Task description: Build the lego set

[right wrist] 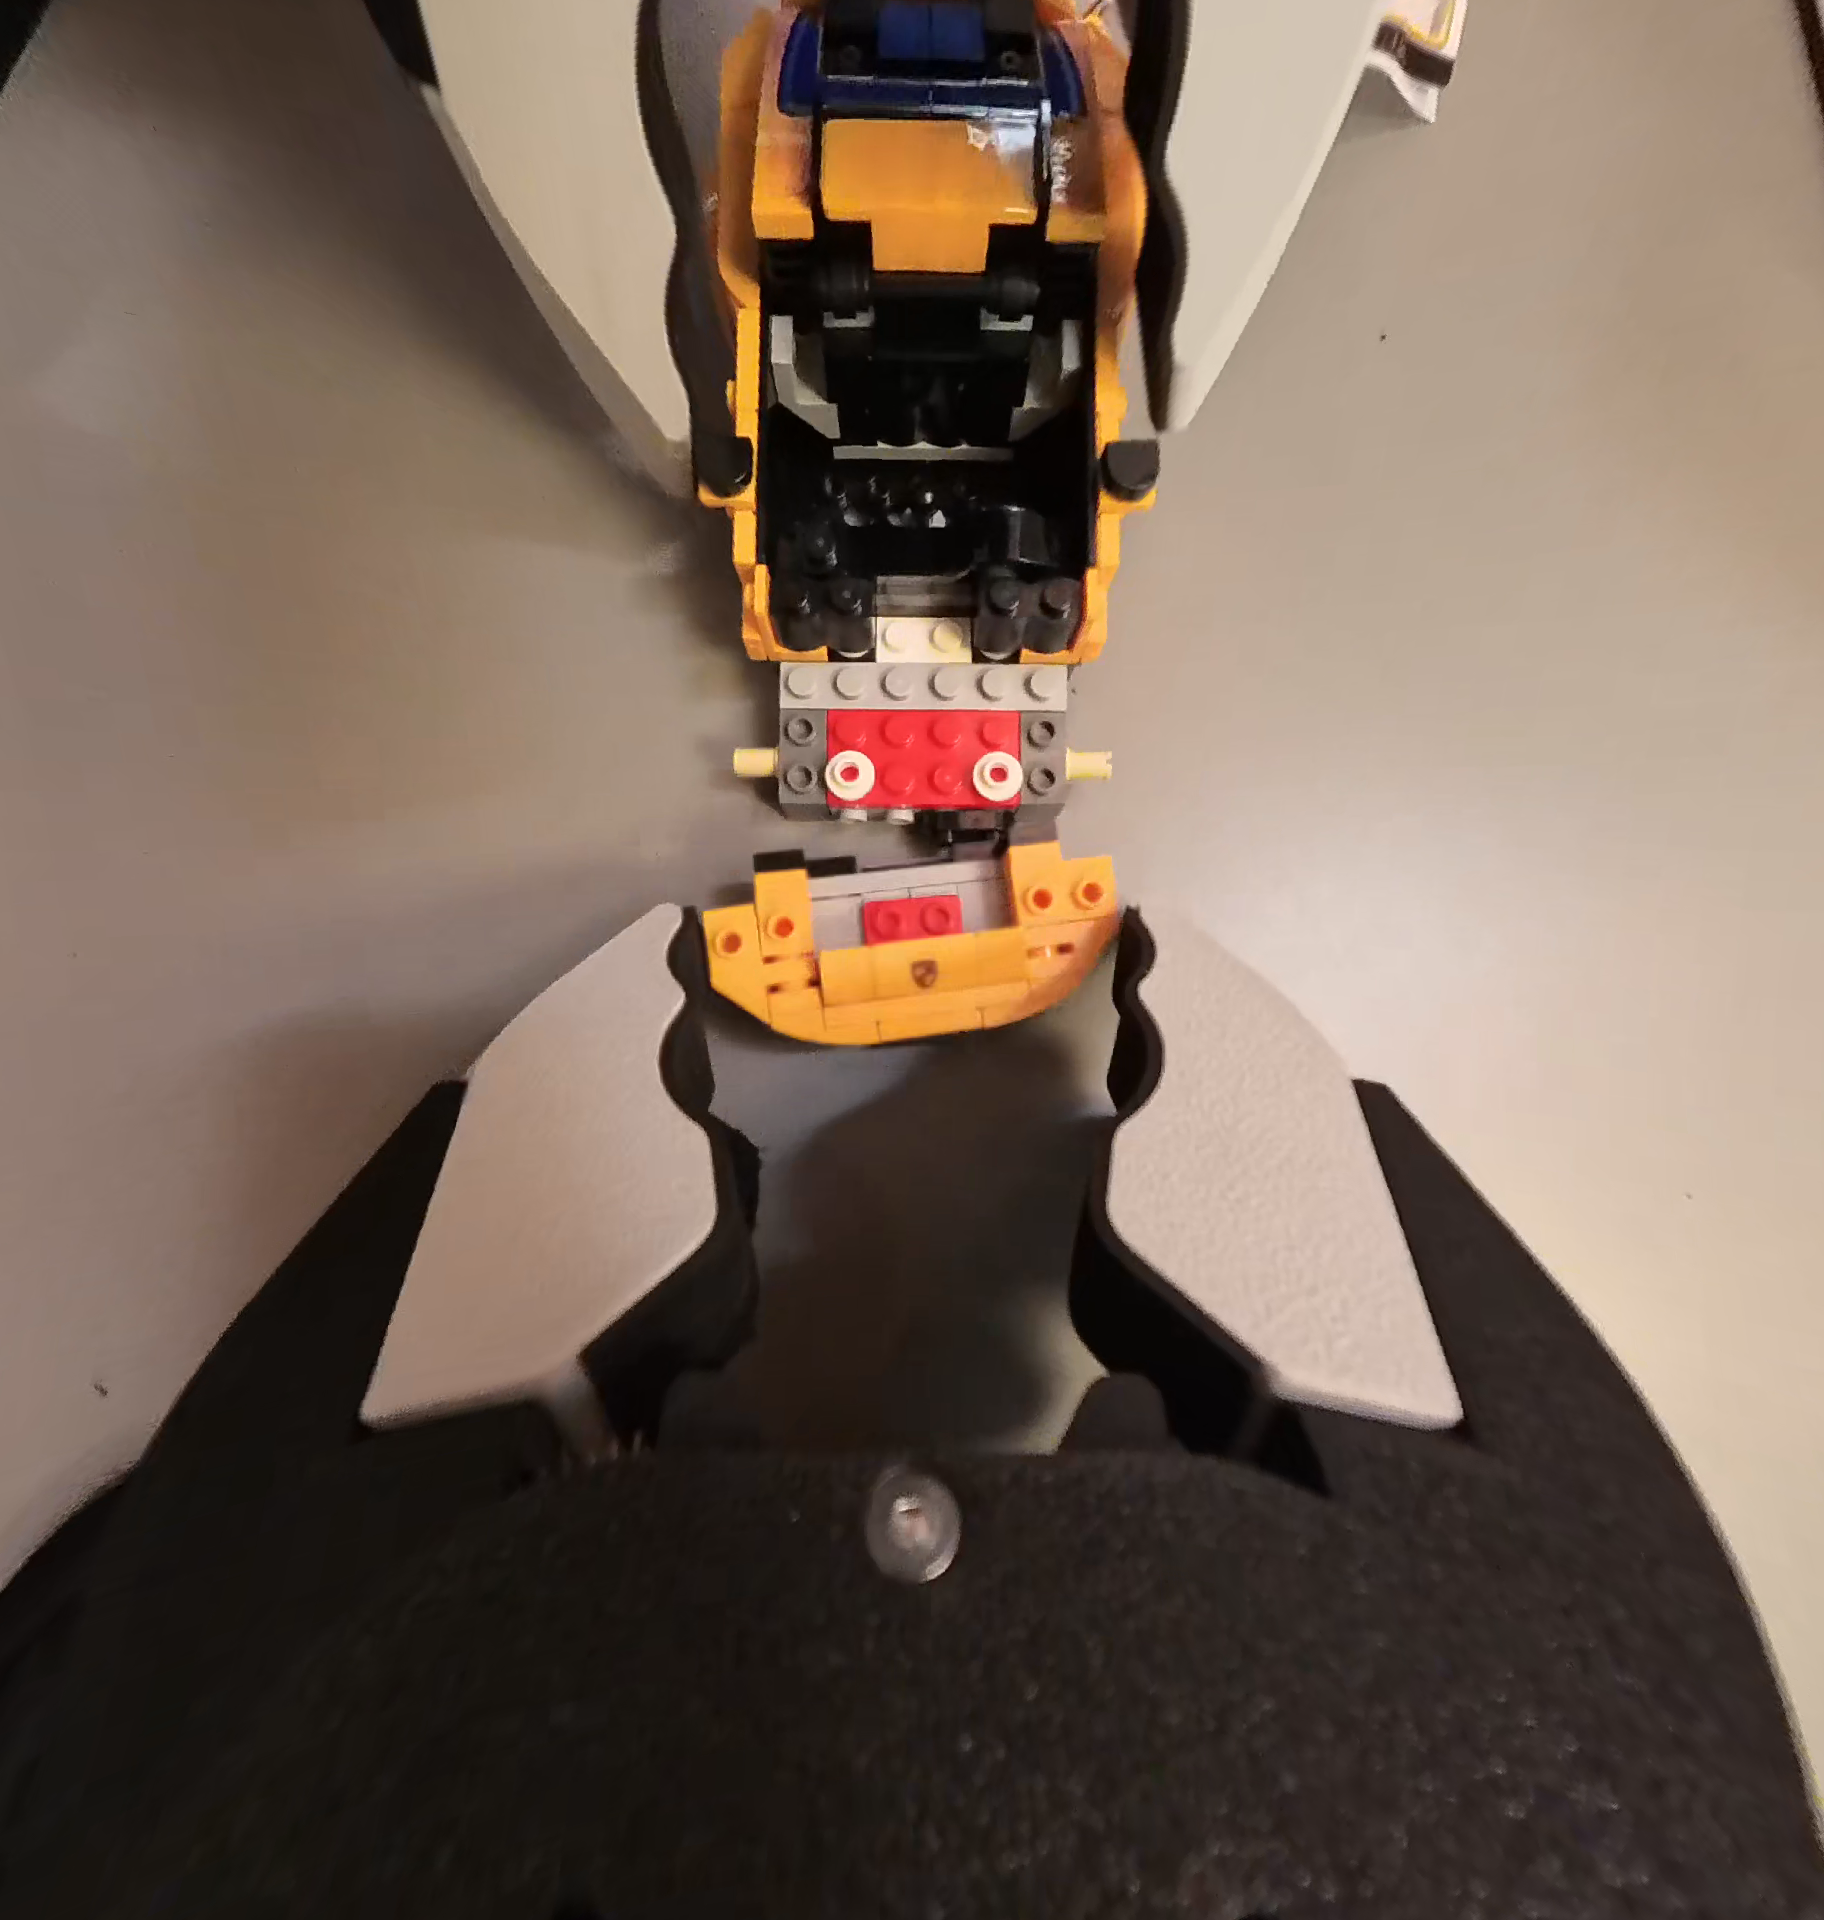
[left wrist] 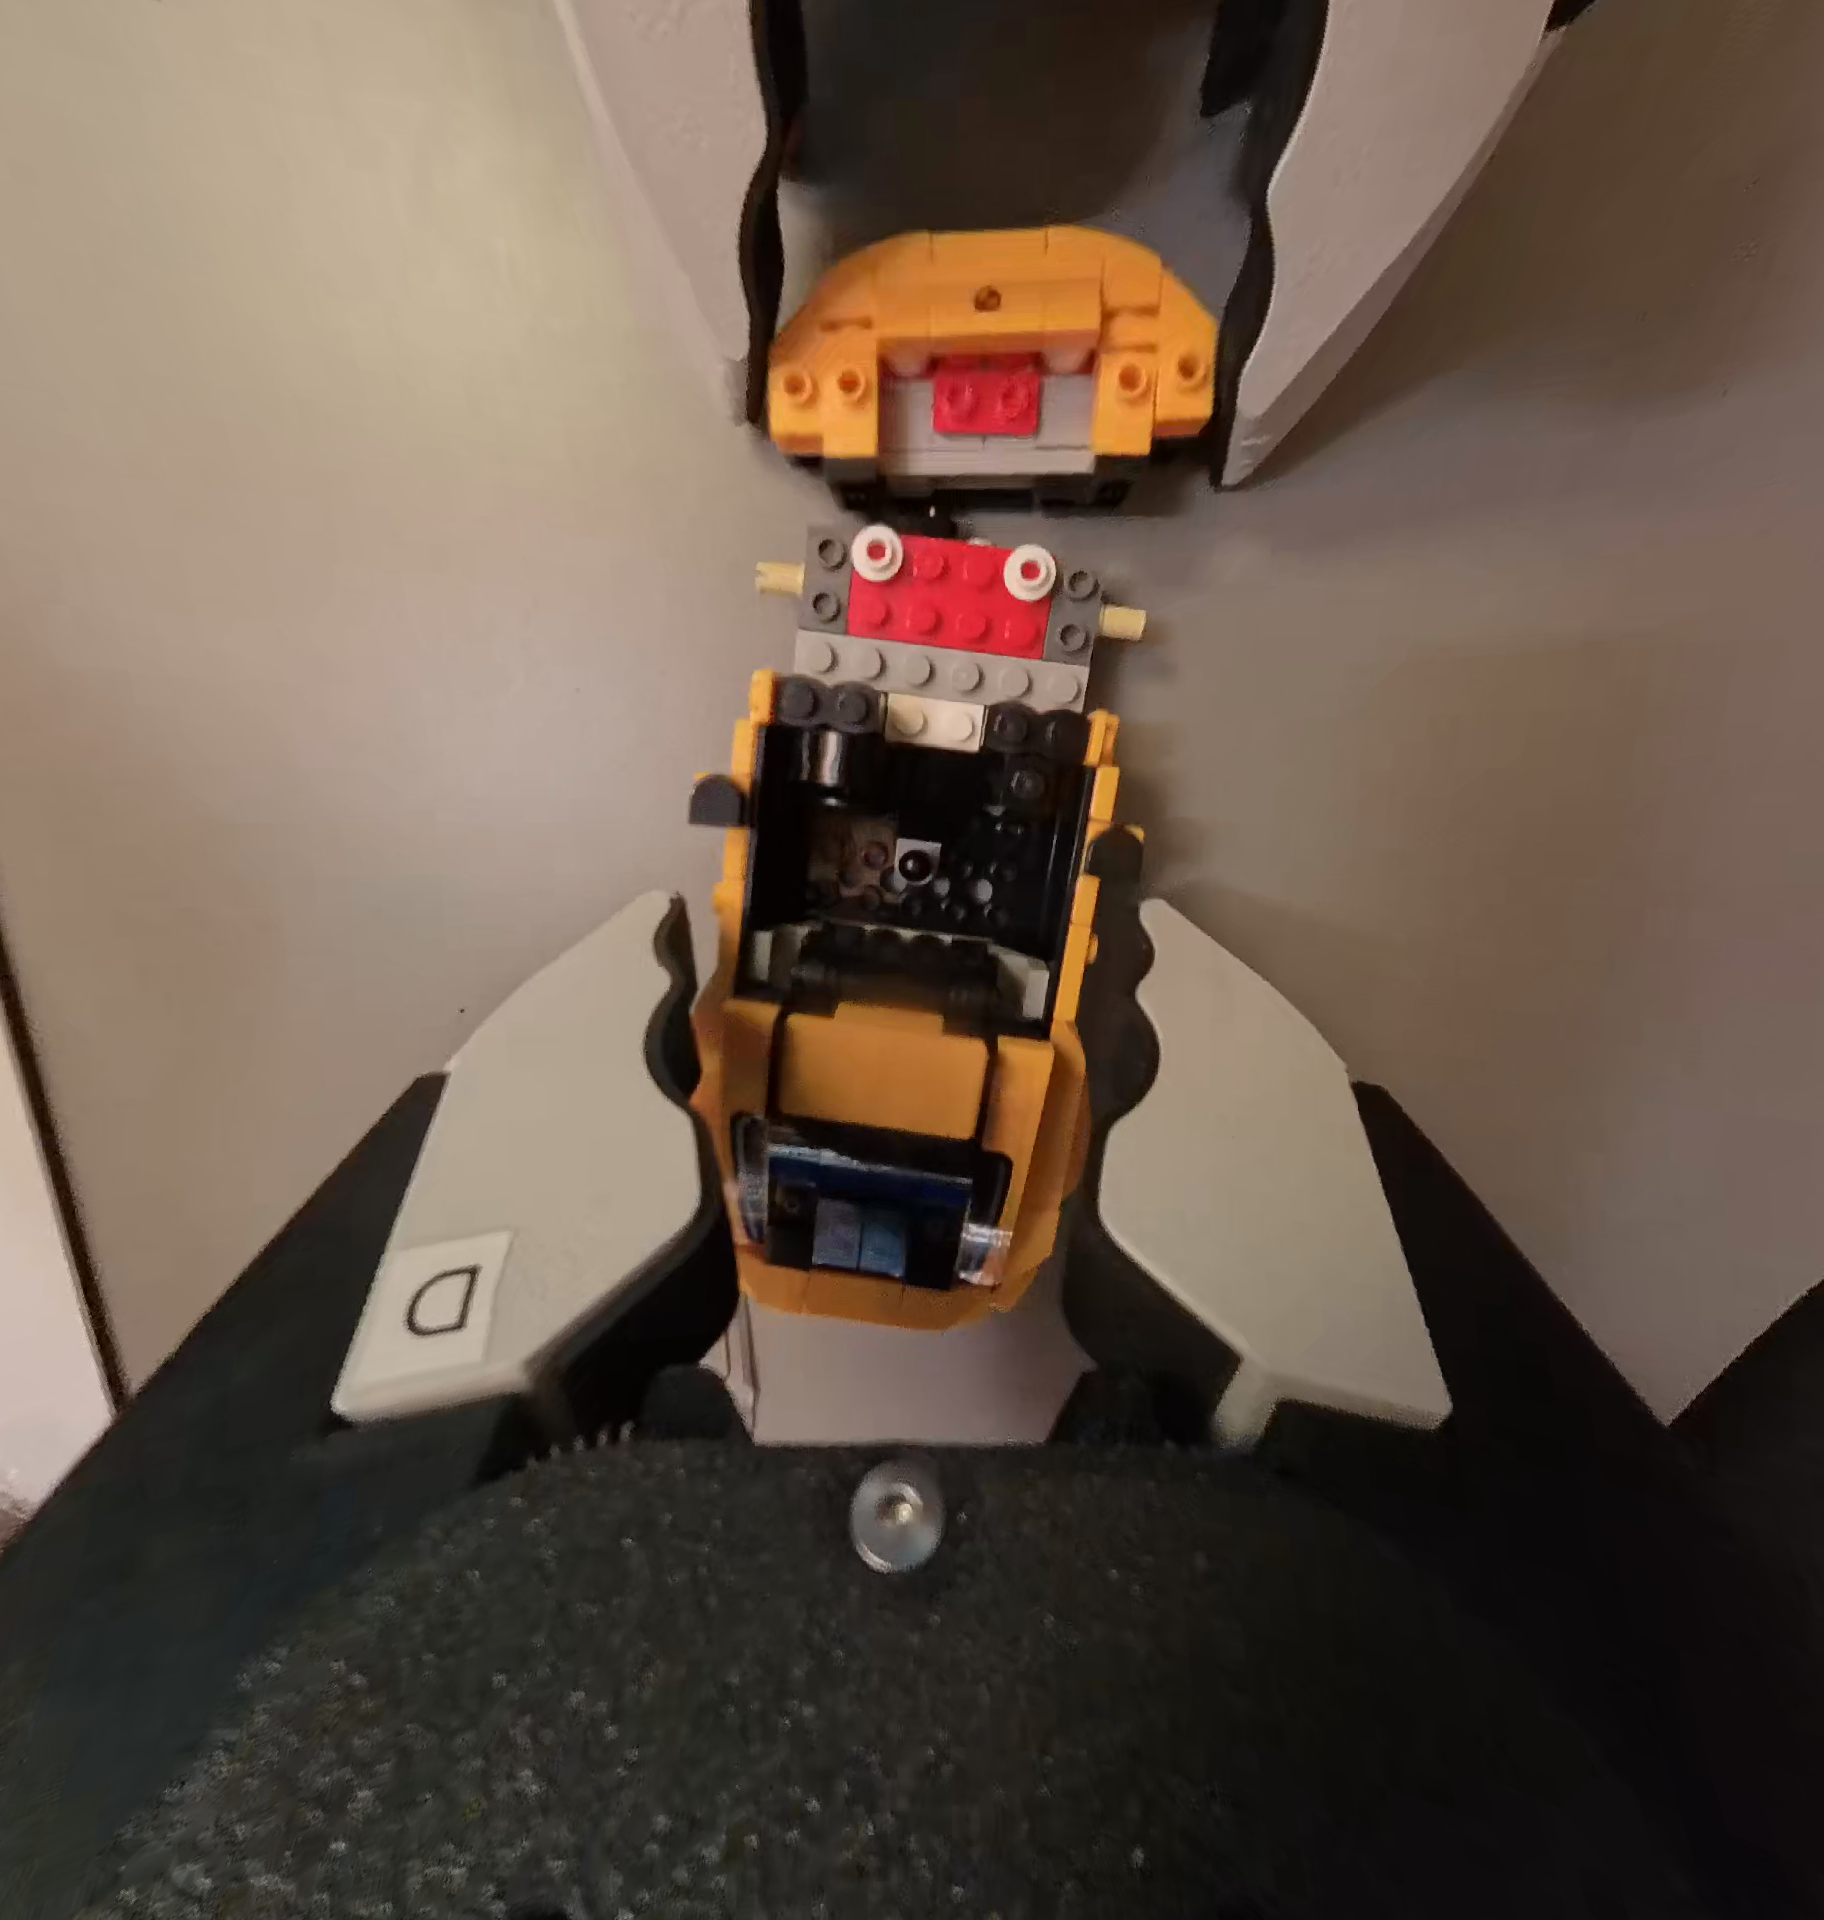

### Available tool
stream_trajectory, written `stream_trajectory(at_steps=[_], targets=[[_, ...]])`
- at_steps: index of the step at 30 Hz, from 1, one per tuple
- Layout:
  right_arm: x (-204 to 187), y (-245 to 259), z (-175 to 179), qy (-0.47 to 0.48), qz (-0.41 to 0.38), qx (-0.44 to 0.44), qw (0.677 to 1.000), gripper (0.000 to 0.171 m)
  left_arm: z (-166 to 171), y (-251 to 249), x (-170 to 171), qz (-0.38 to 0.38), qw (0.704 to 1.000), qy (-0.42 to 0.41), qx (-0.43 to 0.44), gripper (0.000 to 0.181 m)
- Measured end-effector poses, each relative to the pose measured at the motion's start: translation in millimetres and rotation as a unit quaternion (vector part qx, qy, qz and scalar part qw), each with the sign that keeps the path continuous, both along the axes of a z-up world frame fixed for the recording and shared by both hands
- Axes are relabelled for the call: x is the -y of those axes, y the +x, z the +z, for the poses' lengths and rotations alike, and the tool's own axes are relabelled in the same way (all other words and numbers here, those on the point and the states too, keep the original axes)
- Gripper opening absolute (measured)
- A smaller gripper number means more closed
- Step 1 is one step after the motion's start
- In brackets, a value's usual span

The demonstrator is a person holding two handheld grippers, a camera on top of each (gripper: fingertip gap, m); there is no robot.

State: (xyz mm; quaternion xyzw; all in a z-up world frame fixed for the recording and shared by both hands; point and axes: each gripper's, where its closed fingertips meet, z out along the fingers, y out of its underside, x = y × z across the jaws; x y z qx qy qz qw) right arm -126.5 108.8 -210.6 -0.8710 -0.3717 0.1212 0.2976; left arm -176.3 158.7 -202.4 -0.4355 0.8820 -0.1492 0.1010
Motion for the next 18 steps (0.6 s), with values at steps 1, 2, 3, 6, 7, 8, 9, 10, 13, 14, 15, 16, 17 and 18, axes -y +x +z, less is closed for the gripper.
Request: stream_trajectory(at_steps=[1,2,3,6,7,8,9,10,13,14,15,16,17,18], targets=[[0,0,0,-0.003,-0.001,0.001,1.0,0.077,1,-1,-2,0.002,1.0,-0.003,0.004,0.077],[0,0,0,-0.005,-0.001,0.002,1.0,0.078,2,-2,-4,0.005,1.0,-0.005,0.009,0.078],[0,1,0,-0.008,-0.003,0.005,1.0,0.079,2,-3,-6,0.009,1.0,-0.007,0.013,0.078],[1,2,-1,-0.013,-0.006,0.005,1.0,0.08,3,-8,-12,0.016,1.0,-0.012,0.022,0.08],[2,2,-1,-0.015,-0.005,0.005,1.0,0.08,3,-9,-14,0.018,0.999,-0.012,0.025,0.081],[3,3,0,-0.016,-0.001,0.004,1.0,0.081,4,-11,-16,0.019,0.999,-0.013,0.027,0.081],[5,4,1,-0.015,0.002,0.004,1.0,0.081,4,-13,-19,0.021,0.999,-0.015,0.028,0.082],[6,6,2,-0.016,0.007,0.001,1.0,0.081,4,-15,-20,0.023,0.999,-0.017,0.029,0.083],[9,9,5,-0.014,0.027,-0.002,1.0,0.08,3,-16,-21,0.017,0.999,-0.026,0.03,0.084],[9,9,4,-0.014,0.033,0.0,0.999,0.08,3,-17,-21,0.012,0.999,-0.024,0.029,0.084],[7,8,4,-0.014,0.035,0.001,0.999,0.079,2,-17,-20,0.006,0.999,-0.022,0.027,0.084],[7,6,4,-0.015,0.036,0.001,0.999,0.077,1,-17,-19,0.003,0.999,-0.021,0.024,0.084],[6,4,3,-0.016,0.036,0.001,0.999,0.075,-1,-17,-18,0.0,1.0,-0.023,0.022,0.083],[4,4,2,-0.017,0.031,0.006,0.999,0.071,-2,-17,-16,-0.002,1.0,-0.025,0.02,0.081]])
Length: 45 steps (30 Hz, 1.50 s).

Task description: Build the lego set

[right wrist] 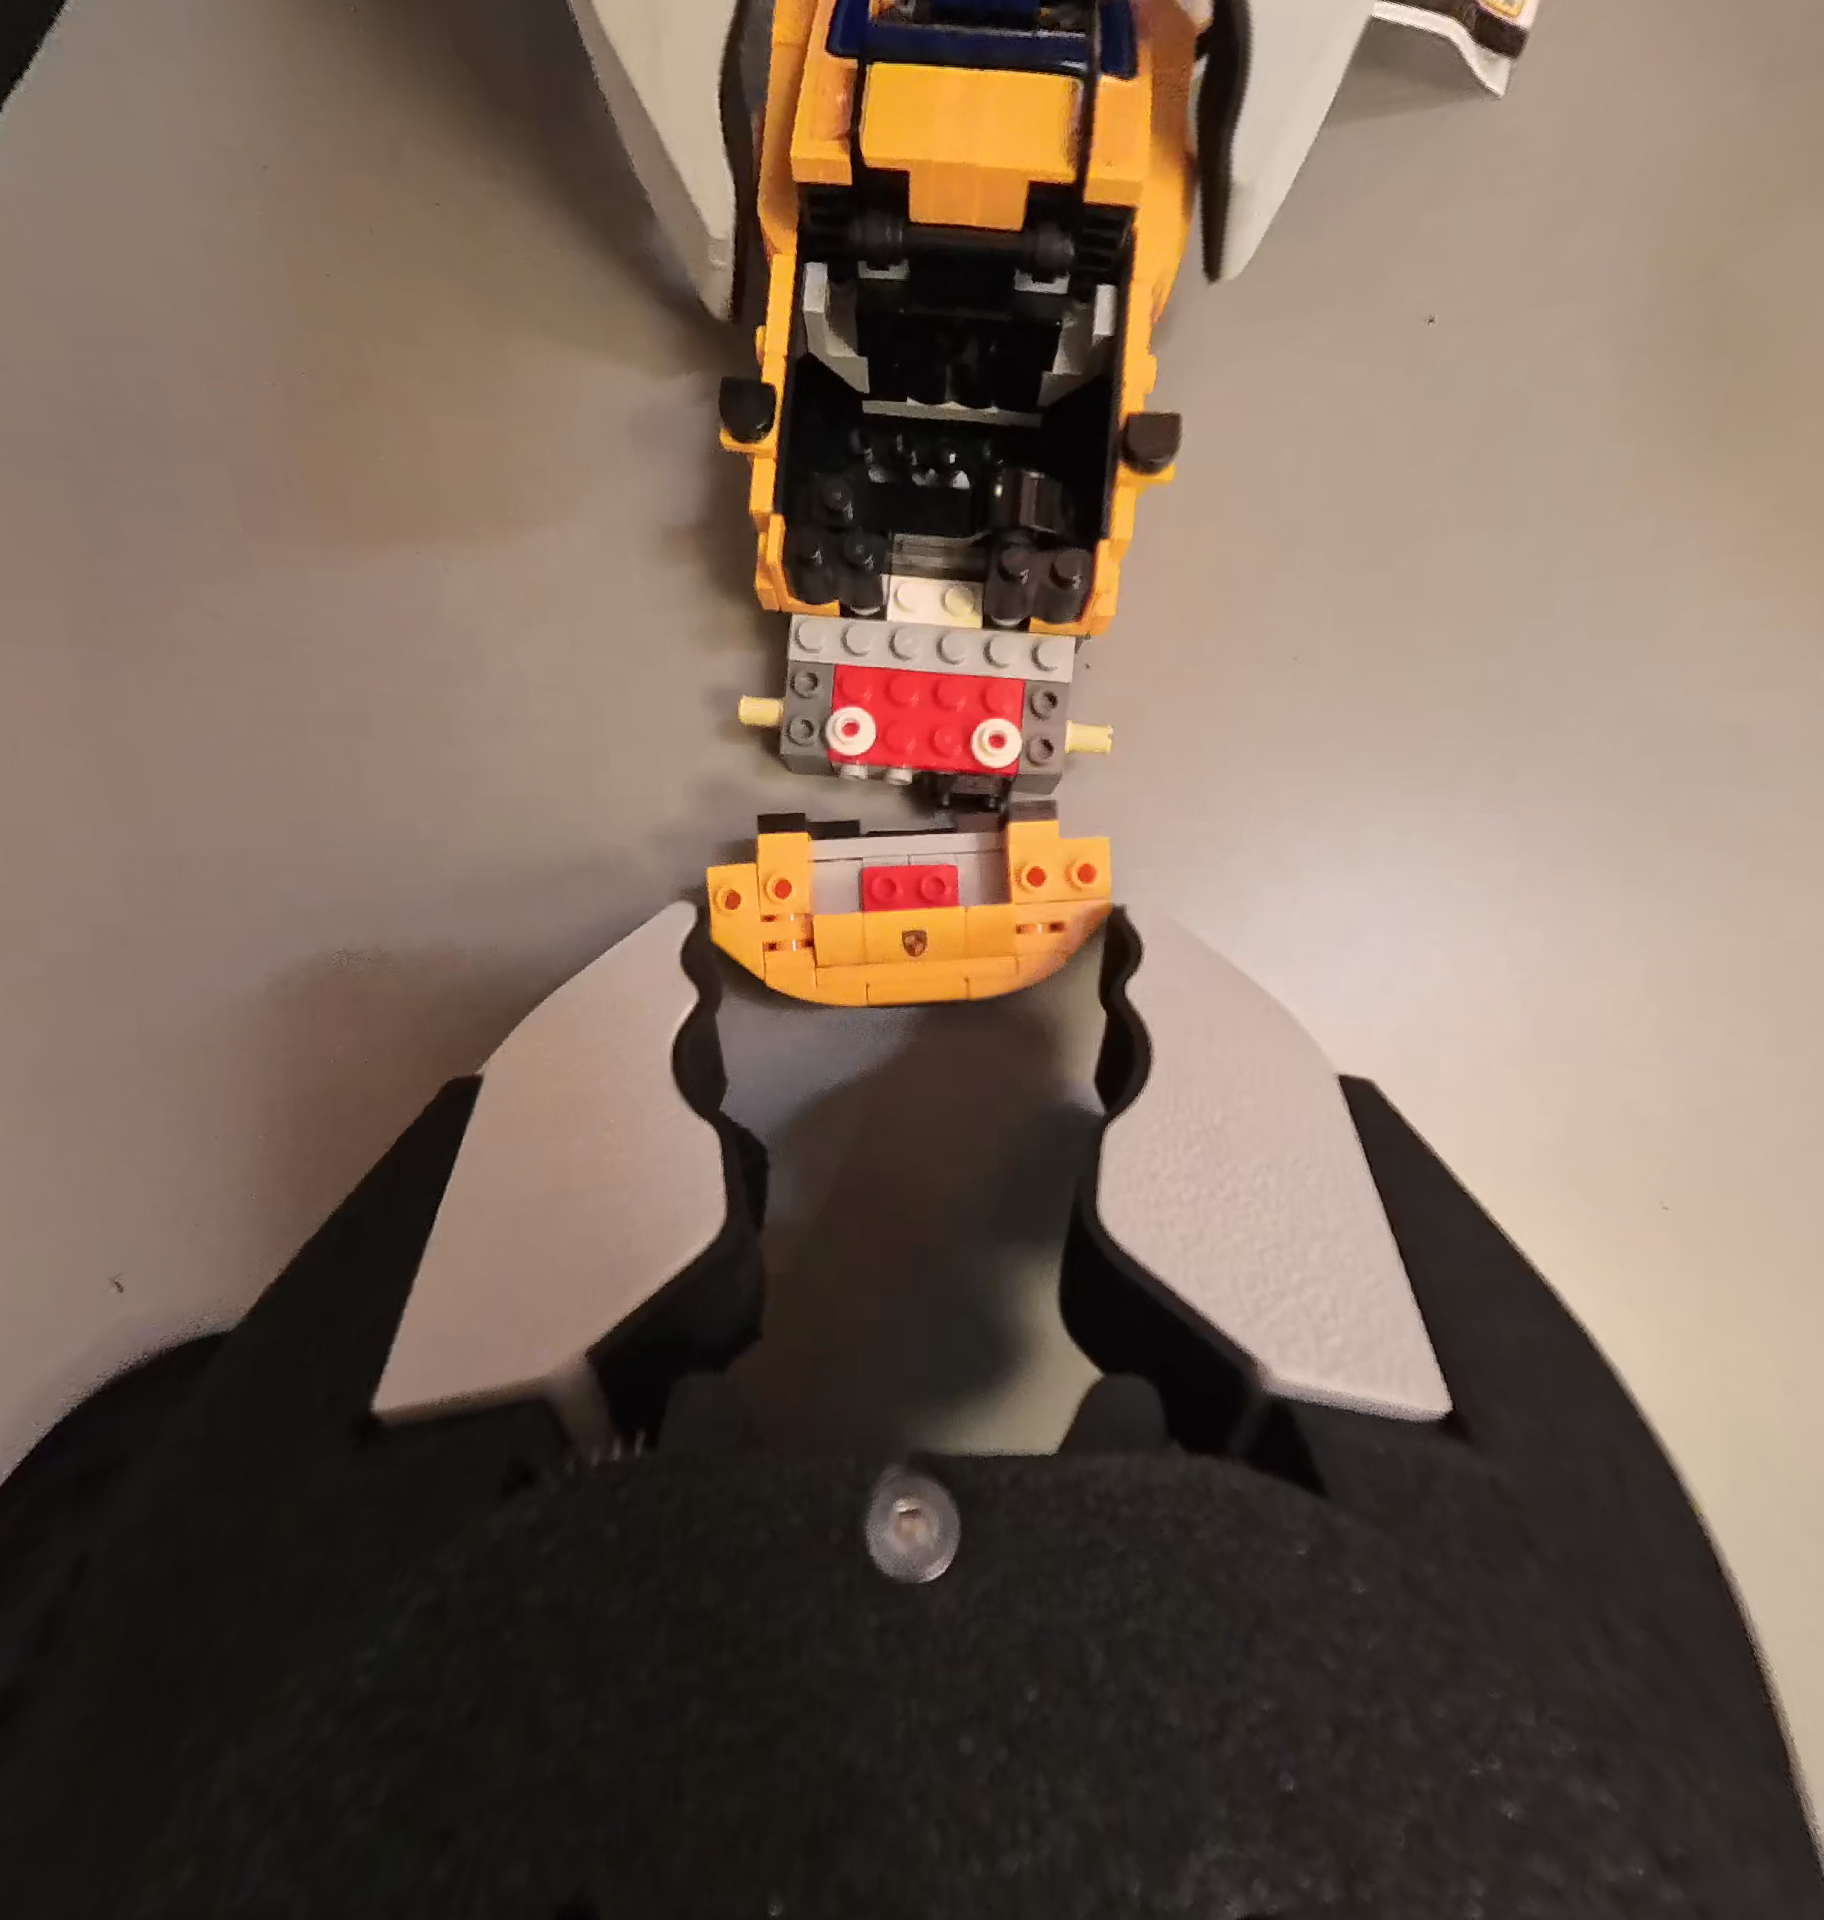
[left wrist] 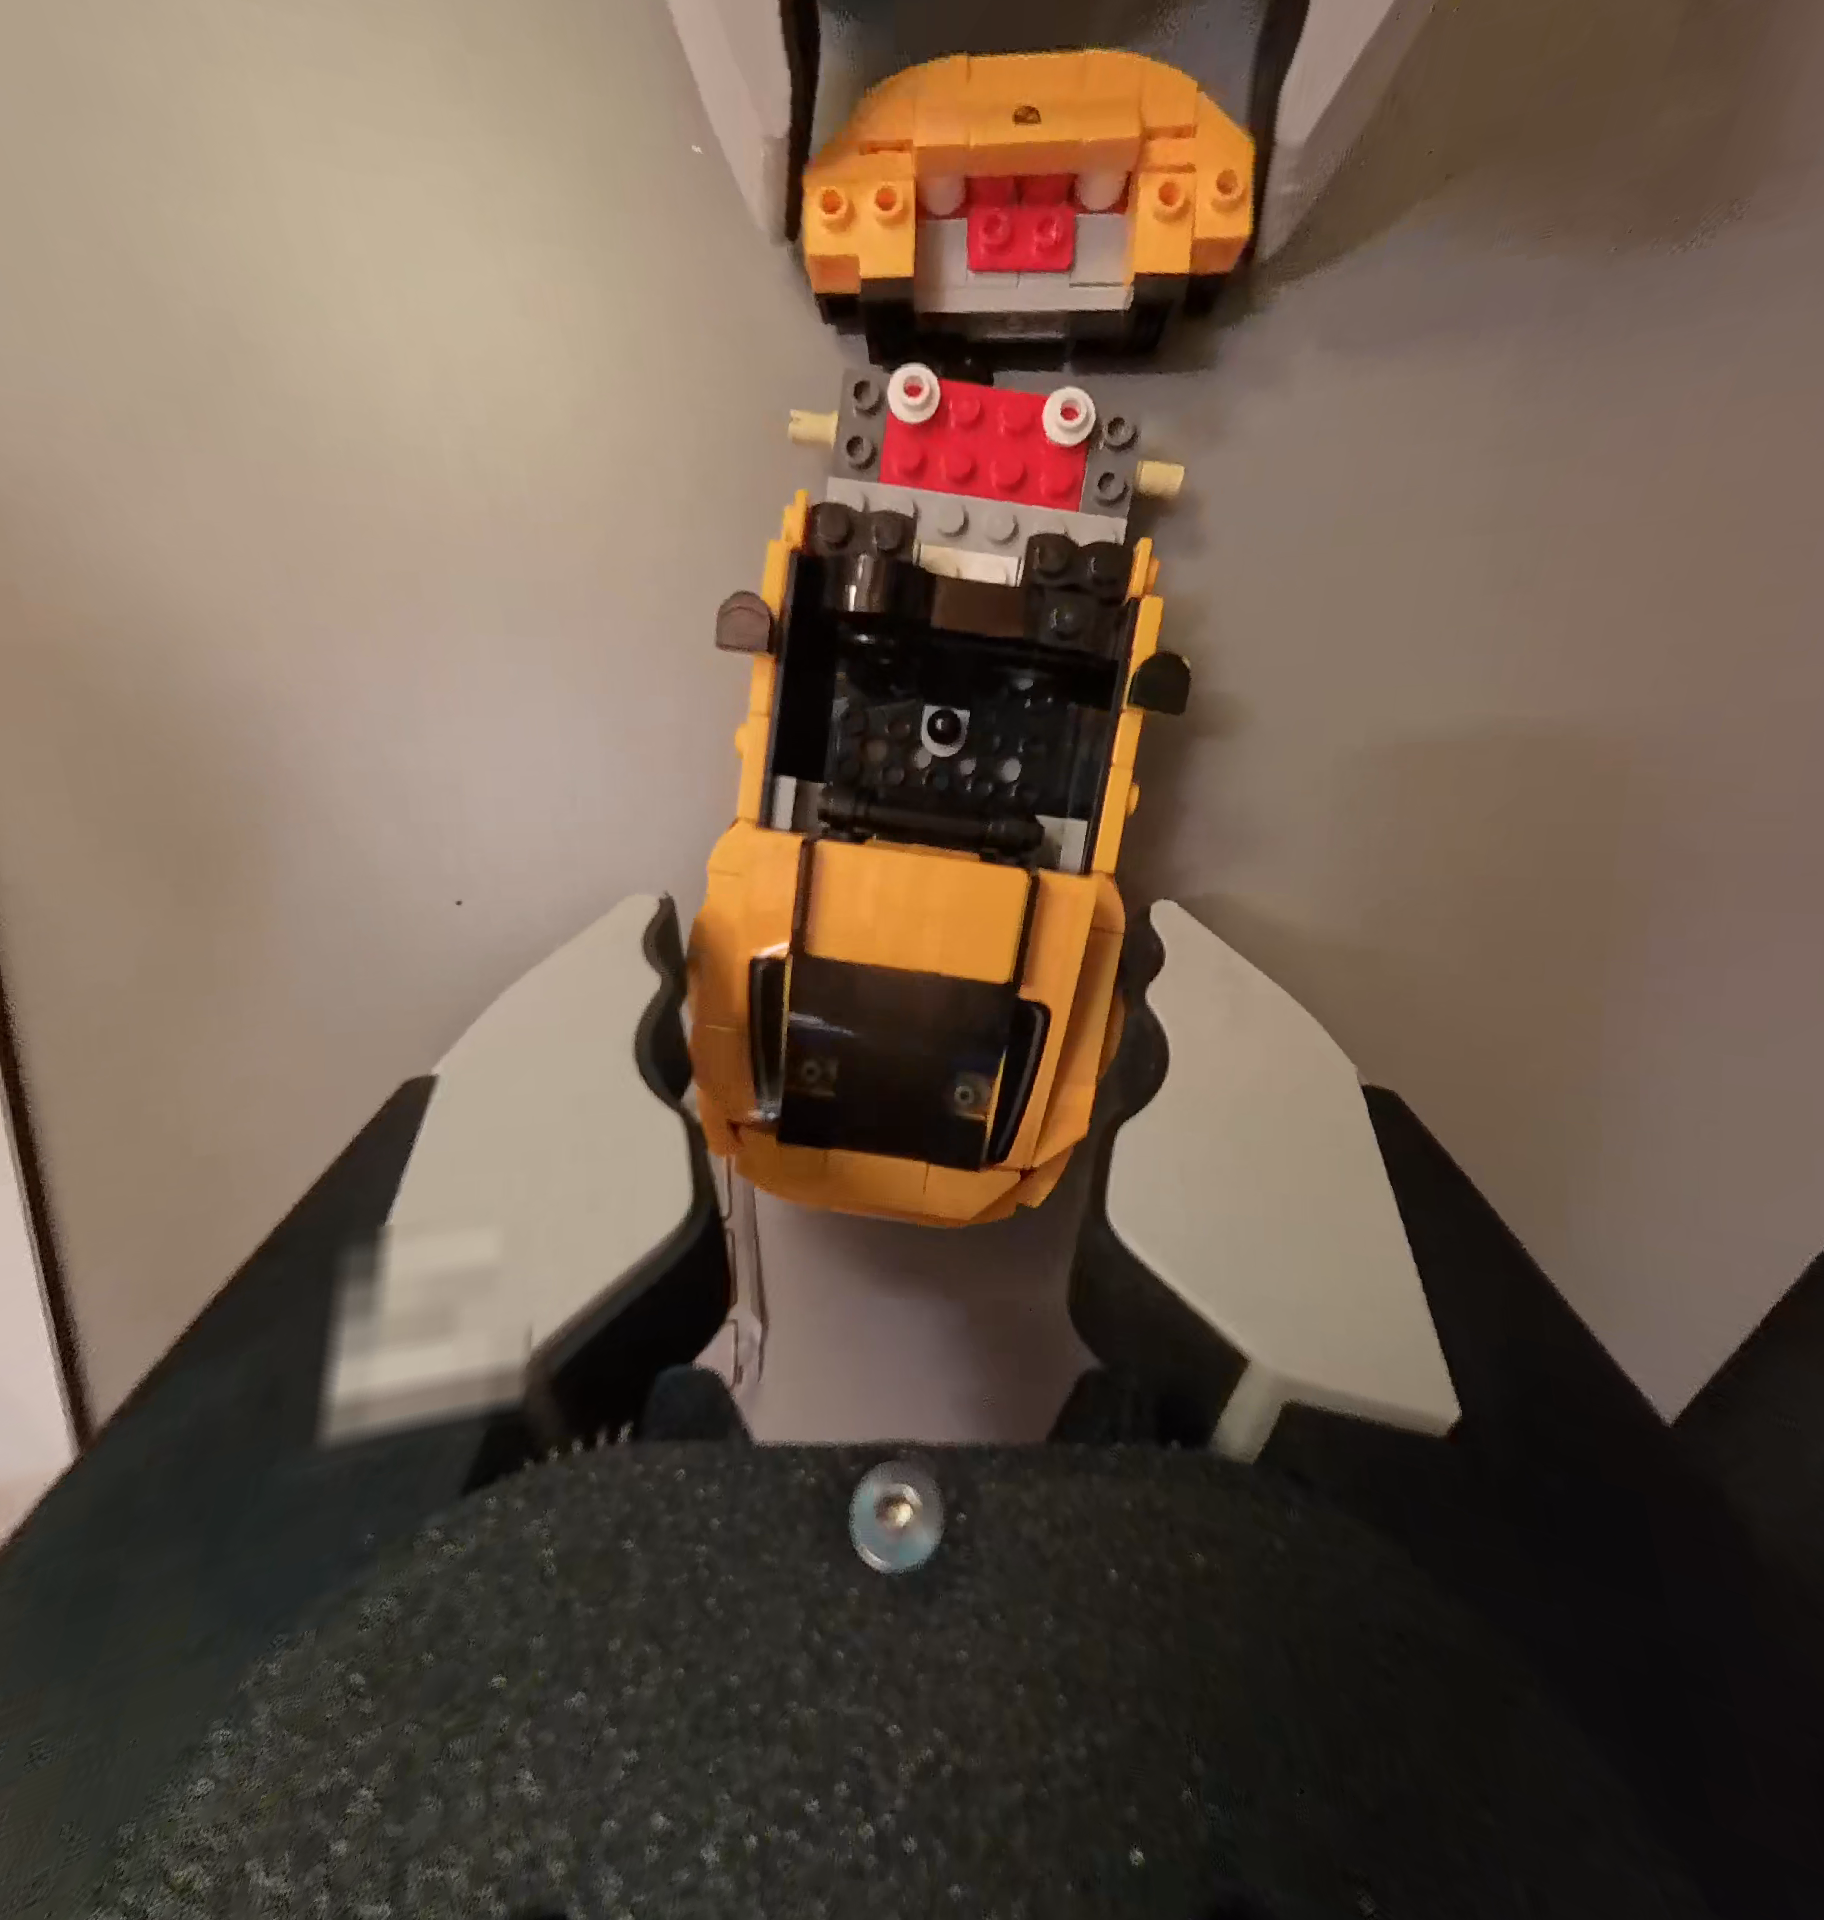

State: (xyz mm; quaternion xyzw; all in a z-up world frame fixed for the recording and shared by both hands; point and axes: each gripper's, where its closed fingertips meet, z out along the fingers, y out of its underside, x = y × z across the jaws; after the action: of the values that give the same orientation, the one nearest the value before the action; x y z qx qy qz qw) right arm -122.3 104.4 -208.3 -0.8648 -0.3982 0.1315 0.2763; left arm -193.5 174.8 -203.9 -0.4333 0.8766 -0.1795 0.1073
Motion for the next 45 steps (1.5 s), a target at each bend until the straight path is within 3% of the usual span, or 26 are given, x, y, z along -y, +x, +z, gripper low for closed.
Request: stream_trajectory(at_steps=[45], targets=[[-5,-4,0,-0.002,-0.01,-0.018,1.0,0.071,0,-11,24,0.017,1.0,-0.013,0.014,0.076]])
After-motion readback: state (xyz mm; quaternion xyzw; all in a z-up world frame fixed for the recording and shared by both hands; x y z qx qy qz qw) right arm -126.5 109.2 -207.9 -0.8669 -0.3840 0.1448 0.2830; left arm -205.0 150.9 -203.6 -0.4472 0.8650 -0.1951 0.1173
